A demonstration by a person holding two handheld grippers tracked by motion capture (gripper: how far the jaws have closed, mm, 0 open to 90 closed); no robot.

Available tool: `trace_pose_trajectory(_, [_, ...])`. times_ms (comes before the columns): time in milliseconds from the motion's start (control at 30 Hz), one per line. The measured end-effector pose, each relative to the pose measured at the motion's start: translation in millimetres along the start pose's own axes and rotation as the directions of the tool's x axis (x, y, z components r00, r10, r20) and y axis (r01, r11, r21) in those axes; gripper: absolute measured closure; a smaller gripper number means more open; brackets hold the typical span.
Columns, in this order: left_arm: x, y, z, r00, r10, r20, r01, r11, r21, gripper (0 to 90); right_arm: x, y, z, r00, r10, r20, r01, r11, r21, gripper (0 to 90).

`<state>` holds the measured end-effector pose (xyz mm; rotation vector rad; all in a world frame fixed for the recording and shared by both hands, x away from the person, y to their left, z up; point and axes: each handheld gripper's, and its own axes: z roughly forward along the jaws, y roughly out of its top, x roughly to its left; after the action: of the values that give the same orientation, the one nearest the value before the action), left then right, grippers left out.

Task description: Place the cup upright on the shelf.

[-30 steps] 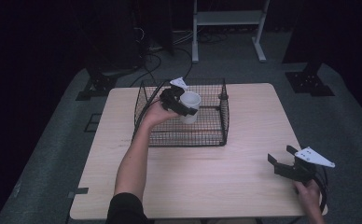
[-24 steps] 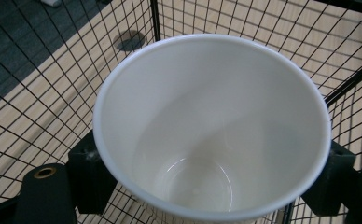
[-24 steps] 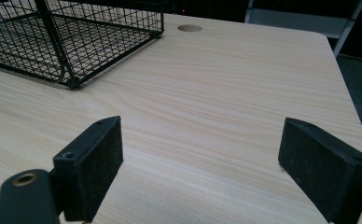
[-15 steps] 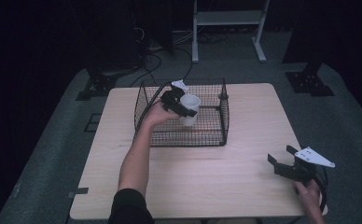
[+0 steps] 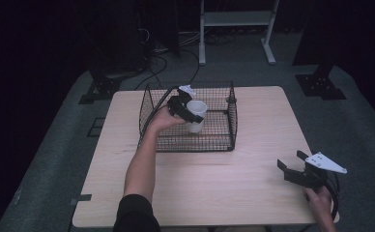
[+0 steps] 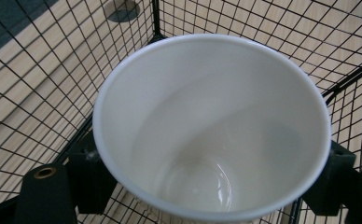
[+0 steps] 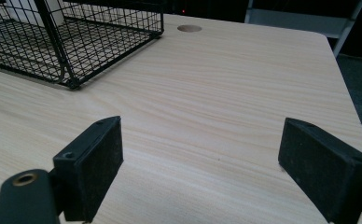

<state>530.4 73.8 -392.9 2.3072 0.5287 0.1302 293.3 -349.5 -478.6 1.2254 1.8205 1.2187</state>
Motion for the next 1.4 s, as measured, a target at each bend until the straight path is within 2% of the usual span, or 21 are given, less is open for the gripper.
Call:
trace_pose_trajectory(167, [-0.8,-0.4,3.0,1.0000,0.000,0.006,0.000,1.0000,0.009,20.1,0.2,0.0,0.0,1.0000,-0.001,-0.001,0.001,1.000,0.000,13.1])
trace_pose_trajectory(300, [-1.7,-1.4,7.4,0.9999,0.015,0.004,-0.016,0.9991,0.040,20.1,0.1,0.0,0.0,1.0000,-0.001,-0.001,0.001,1.000,0.000,13.1])
trace_pose_trajectory(433, [-1.2,-1.8,8.6,0.9999,0.011,0.002,-0.011,0.9991,0.042,20.1,-0.1,0.0,0.0,1.0000,0.000,-0.001,0.000,1.000,0.000,13.0])
trace_pose_trajectory(633, [-0.3,-4.6,13.3,0.9999,0.016,-0.005,-0.016,0.9960,0.088,20.1,-0.1,0.0,0.0,1.0000,0.000,-0.001,0.000,1.000,0.000,13.1])
trace_pose_trajectory(933, [-1.0,-4.8,15.2,0.9998,0.019,-0.003,-0.019,0.9955,0.093,20.1,-0.1,0.0,0.0,1.0000,0.000,-0.002,0.000,1.000,0.000,13.0])
trace_pose_trajectory(1167, [-3.9,-6.5,16.0,0.9991,0.042,-0.007,-0.041,0.9893,0.140,17.3,-0.1,0.0,0.0,1.0000,0.000,-0.002,0.000,1.000,-0.001,13.1])
trace_pose_trajectory(1400, [-4.5,-5.7,13.2,0.9988,0.044,-0.021,-0.040,0.9906,0.131,14.8,0.1,0.0,-0.1,1.0000,0.000,0.000,0.000,1.000,-0.001,13.0])
